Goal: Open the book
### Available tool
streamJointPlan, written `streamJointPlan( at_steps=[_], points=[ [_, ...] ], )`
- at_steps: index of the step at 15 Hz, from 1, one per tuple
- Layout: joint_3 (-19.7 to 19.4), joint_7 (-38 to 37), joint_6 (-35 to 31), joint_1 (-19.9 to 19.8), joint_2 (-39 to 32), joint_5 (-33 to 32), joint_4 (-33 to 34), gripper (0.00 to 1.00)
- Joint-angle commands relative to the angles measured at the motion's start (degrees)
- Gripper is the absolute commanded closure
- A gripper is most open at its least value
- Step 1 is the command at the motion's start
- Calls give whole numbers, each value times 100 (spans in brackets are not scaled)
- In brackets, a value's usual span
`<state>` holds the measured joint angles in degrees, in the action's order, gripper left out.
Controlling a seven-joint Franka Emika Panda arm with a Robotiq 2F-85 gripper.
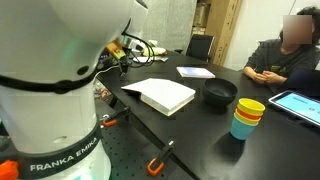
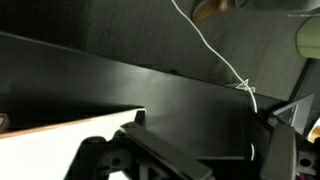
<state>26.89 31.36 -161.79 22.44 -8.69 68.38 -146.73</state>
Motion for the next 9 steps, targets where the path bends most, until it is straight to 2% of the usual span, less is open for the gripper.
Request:
streamJointPlan(
  at_steps=[1,3,6,7,8,9],
  points=[
    [-287,268,-941,-31,-573,-571,107,0],
    [-647,162,-1524,2,-876,-1172,191,0],
    [-1624,-233,-2121,336,-1137,-2228,329,0],
    [-1765,-628,-2326,157,-1231,-2948,319,0],
    [-2564,-491,-2323,705,-1279,-2931,454,0],
    [-2915,-622,-2393,813,-1357,-3132,536,0]
  ],
)
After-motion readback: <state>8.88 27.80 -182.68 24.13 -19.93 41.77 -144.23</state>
